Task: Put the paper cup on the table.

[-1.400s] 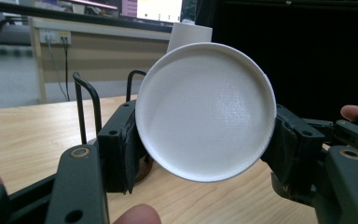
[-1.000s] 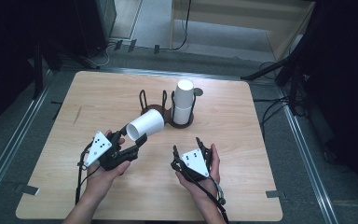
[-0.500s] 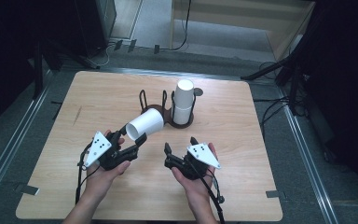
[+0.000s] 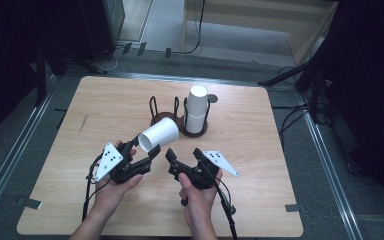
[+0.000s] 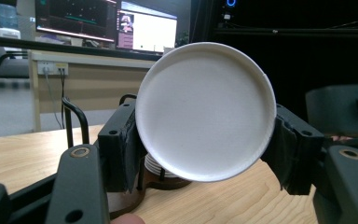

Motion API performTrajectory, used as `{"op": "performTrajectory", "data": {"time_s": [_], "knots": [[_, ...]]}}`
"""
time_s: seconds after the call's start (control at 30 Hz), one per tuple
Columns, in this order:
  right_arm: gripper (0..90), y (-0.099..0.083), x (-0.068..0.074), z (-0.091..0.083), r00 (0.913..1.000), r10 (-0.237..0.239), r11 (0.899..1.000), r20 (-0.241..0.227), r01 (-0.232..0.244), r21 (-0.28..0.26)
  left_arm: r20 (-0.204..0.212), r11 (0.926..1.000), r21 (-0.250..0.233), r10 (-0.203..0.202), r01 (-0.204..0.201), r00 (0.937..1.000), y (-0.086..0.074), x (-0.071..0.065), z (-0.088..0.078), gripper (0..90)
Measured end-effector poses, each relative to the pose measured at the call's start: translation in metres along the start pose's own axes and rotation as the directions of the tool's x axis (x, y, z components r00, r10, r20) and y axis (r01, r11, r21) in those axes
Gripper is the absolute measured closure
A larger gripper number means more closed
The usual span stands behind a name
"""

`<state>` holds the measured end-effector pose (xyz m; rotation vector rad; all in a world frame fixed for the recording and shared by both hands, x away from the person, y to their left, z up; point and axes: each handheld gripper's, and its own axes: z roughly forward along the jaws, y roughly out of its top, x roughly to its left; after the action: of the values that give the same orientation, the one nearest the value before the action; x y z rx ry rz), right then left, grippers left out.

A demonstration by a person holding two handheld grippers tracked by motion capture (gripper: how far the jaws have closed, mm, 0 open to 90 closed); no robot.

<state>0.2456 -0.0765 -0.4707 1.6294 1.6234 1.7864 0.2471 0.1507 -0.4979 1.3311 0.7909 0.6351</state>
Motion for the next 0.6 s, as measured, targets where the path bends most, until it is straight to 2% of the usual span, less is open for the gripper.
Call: {"op": "performTrajectory", "data": {"time_s": [0.13, 0.23, 0.37, 0.4, 0.43, 0.5, 0.6], "knots": [[0.0, 0.0, 0.002, 0.004, 0.9955, 0.093, 0.996, -0.02, -0.093, 0.001, 0.002, 1.0, 0.0, 0.002, -0.002, 1.0, -0.002, -0.002, 0.001, 35.6], [0.0, 0.002, 0.004, 0.006, 0.9868, 0.158, 0.987, -0.035, -0.158, 0.006, 0.006, 1.0, -0.003, 0.003, -0.003, 1.0, -0.002, -0.003, 0.002, 35.6], [0.0, 0.004, 0.006, 0.007, 0.9728, 0.231, 0.973, -0.022, -0.231, 0.006, 0.01, 0.9999, -0.004, 0.012, -0.011, 0.9999, -0.003, -0.005, 0.002, 35.6], [0.0, 0.004, 0.005, 0.008, 0.9668, 0.255, 0.967, -0.02, -0.255, 0.011, 0.01, 0.9999, -0.002, 0.012, -0.012, 0.9999, -0.003, -0.006, 0.002, 35.6], [0.0, 0.005, 0.005, 0.009, 0.9567, 0.29, 0.957, -0.019, -0.29, 0.02, 0.01, 0.9999, -0.001, 0.013, -0.013, 0.9999, -0.003, -0.006, 0.003, 35.6], [0.0, 0.005, 0.004, 0.011, 0.9434, 0.331, 0.943, -0.018, -0.33, 0.03, 0.012, 0.9997, -0.001, 0.023, -0.023, 0.9997, -0.004, -0.007, 0.003, 35.7], [0.0, 0.005, 0.003, 0.014, 0.918, 0.396, 0.918, -0.027, -0.394, 0.043, 0.016, 0.9996, 0.001, 0.027, -0.027, 0.9995, -0.004, -0.008, 0.003, 35.7]]}}
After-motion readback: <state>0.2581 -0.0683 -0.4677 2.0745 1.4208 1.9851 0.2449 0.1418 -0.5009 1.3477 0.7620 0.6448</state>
